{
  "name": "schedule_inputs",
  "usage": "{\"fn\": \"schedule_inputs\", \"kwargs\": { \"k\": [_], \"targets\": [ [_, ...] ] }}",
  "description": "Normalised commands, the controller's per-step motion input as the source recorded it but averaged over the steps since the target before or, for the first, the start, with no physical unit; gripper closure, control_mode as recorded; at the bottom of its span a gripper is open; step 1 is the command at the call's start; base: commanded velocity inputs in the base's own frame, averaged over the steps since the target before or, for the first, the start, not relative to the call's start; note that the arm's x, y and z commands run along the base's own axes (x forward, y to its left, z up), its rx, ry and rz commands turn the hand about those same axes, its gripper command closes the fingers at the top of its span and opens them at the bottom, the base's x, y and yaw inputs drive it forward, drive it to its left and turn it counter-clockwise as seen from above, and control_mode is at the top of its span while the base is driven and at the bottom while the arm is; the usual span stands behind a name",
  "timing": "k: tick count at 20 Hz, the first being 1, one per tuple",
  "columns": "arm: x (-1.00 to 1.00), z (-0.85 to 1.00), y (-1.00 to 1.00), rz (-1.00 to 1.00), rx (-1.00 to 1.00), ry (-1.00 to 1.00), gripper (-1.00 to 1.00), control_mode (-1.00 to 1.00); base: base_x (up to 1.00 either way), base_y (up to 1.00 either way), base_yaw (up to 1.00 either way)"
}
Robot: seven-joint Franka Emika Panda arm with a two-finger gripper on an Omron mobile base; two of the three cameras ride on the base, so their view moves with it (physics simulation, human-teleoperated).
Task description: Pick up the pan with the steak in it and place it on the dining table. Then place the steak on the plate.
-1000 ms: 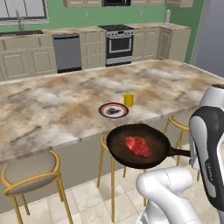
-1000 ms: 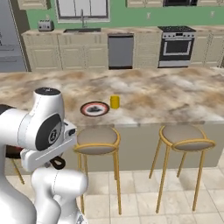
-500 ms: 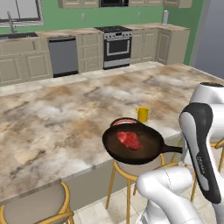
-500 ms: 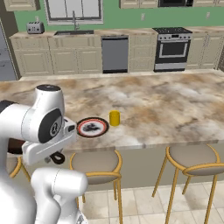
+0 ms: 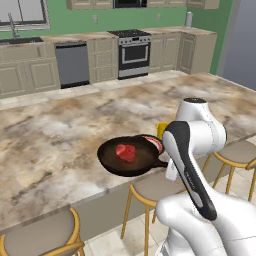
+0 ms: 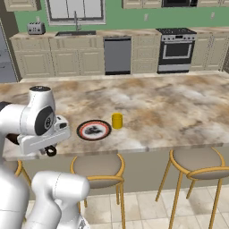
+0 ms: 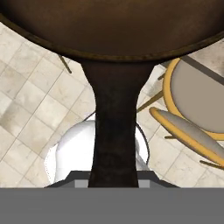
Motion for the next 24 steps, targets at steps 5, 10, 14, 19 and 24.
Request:
{"fn": "schedule_inputs", "kwargs": {
  "k": [5,10,14,19,24],
  "targets": [
    [0.37,-0.25,0.4,-0.09,0.0,0.0,1.0,-1.0,0.0,0.0,0.0],
    [0.27,-0.21,0.27,-0.06,0.0,0.0,1.0,-1.0,0.0,0.0,0.0],
    [0.05,-0.1,0.07,-0.02,0.0,0.0,1.0,-1.0,0.0,0.0,0.0],
    [0.0,-0.12,0.01,0.0,0.0,0.01,1.0,-1.0,0.0,0.0,0.0],
    [0.09,-0.28,0.04,-0.02,0.01,0.0,1.0,-1.0,0.0,0.0,0.0]
  ]
}}
